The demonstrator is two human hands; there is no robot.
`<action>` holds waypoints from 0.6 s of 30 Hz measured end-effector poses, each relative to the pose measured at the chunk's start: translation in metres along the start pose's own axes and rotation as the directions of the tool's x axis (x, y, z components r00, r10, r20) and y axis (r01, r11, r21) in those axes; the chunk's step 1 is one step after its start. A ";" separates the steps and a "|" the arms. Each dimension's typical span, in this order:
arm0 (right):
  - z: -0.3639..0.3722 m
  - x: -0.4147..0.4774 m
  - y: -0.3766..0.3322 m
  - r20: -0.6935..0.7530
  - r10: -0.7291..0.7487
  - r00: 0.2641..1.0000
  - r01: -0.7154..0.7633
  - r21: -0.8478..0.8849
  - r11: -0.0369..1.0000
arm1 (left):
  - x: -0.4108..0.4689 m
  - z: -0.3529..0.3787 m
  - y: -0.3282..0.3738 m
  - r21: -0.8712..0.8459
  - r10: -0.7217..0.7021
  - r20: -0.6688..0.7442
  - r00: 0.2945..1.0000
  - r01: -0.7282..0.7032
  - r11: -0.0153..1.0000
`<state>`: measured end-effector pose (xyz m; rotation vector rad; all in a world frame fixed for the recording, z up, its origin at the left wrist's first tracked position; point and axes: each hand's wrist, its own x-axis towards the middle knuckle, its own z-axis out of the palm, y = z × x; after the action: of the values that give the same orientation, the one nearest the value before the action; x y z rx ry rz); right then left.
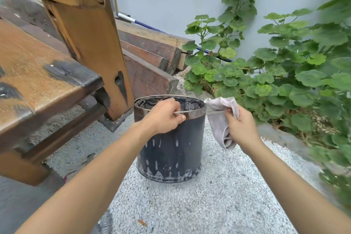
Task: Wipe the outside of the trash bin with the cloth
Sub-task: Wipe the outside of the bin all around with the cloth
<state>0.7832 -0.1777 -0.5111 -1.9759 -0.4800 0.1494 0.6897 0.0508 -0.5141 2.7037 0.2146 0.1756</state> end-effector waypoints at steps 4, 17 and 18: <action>0.023 0.001 0.013 -0.014 0.133 0.991 -0.130 0.134 0.982 | 0.002 0.013 0.003 -0.034 0.133 -0.072 0.988 -0.136 0.990; 0.067 -0.012 0.016 0.028 0.119 0.993 -0.120 0.038 0.992 | -0.045 0.030 -0.021 0.289 0.373 -0.425 0.825 -0.266 0.919; 0.068 -0.009 0.017 0.033 0.117 0.993 -0.118 0.019 0.993 | -0.049 0.026 -0.027 0.313 0.377 -0.400 0.835 -0.262 0.913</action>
<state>0.7582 -0.1300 -0.5574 -1.9843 -0.3810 0.2592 0.6420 0.0559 -0.5533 2.8856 -0.1016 0.9491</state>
